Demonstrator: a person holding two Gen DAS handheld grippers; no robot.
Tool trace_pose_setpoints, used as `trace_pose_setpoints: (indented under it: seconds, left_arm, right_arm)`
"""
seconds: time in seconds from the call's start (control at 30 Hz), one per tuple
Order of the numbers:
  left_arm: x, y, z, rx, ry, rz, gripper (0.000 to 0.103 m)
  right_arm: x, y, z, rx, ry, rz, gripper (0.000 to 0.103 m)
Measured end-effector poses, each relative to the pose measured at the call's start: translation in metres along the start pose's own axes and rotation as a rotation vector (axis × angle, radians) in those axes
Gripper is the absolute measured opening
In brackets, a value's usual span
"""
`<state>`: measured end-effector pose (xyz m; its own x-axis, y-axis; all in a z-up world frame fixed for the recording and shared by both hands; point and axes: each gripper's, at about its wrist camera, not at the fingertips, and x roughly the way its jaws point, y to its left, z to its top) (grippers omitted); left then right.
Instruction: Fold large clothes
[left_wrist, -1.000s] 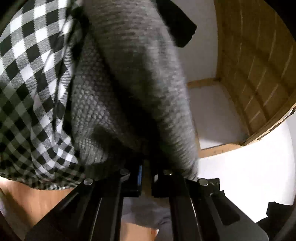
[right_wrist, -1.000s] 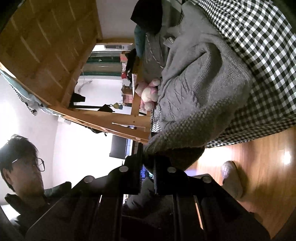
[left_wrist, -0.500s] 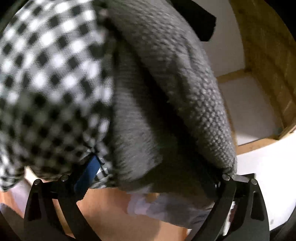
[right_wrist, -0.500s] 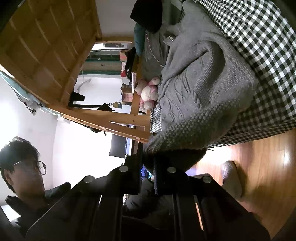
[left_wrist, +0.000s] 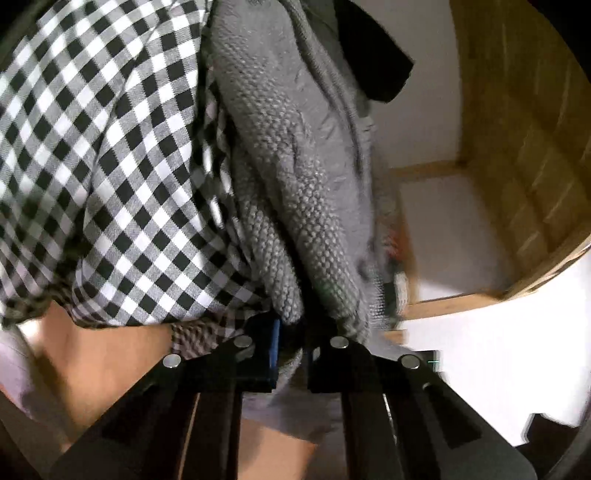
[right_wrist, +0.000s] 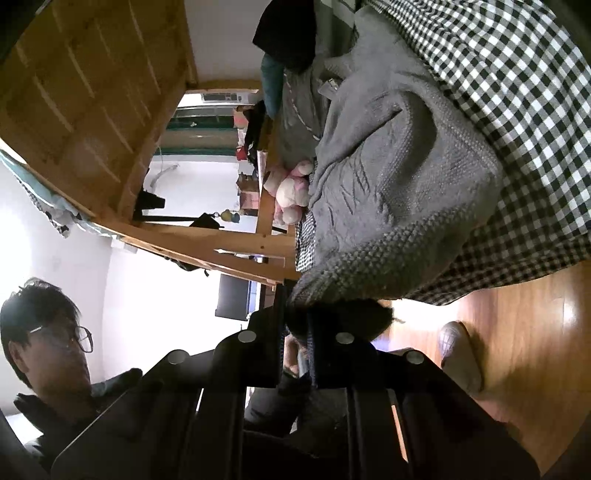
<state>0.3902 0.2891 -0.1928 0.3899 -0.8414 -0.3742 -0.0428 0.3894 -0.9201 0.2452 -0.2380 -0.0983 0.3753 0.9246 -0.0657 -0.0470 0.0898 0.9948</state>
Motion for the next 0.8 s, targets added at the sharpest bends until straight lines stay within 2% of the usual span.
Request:
trace_pose_setpoints:
  seconds: [0.1, 0.13, 0.27, 0.33, 0.43, 0.5, 0.57, 0.67, 0.73, 0.77, 0.8]
  left_arm:
    - [0.005, -0.001, 0.001, -0.028, -0.006, -0.083, 0.006]
    - [0.003, 0.013, -0.004, -0.029, -0.004, -0.098, 0.006]
    - [0.010, 0.010, -0.013, -0.033, -0.015, -0.101, 0.005]
    - [-0.017, 0.016, -0.012, -0.042, -0.029, -0.100, 0.005]
    - [-0.050, 0.003, -0.021, -0.042, -0.043, -0.094, 0.005]
    - [-0.071, 0.003, -0.022, -0.055, -0.032, -0.089, 0.005]
    - [-0.093, 0.013, -0.012, -0.054, -0.026, -0.115, 0.005]
    - [-0.085, 0.013, -0.009, -0.036, -0.022, -0.035, 0.005]
    - [-0.076, 0.018, -0.006, -0.011, -0.041, 0.100, 0.006]
    - [-0.071, 0.016, -0.006, 0.015, -0.043, 0.169, 0.013]
    - [-0.058, 0.012, -0.010, 0.089, -0.025, 0.302, 0.045]
  right_arm:
    - [-0.005, -0.003, 0.002, 0.007, -0.023, 0.014, 0.012]
    - [-0.005, -0.003, 0.003, 0.008, -0.029, 0.012, 0.012]
    - [-0.004, -0.003, 0.006, 0.011, -0.031, 0.005, 0.012]
    - [-0.005, 0.001, 0.009, 0.004, -0.038, 0.011, 0.012]
    - [-0.005, 0.013, 0.014, -0.022, -0.044, 0.029, 0.012]
    - [-0.005, 0.018, 0.018, -0.043, -0.032, 0.005, 0.012]
    - [-0.004, 0.016, 0.021, -0.040, -0.024, -0.014, 0.012]
    - [0.004, 0.011, 0.017, -0.035, 0.002, -0.019, 0.012]
    - [0.011, 0.007, 0.014, -0.020, 0.010, -0.017, 0.012]
    - [0.012, 0.007, 0.013, -0.016, 0.006, -0.010, 0.012]
    - [0.012, 0.007, 0.012, -0.015, -0.001, 0.002, 0.012]
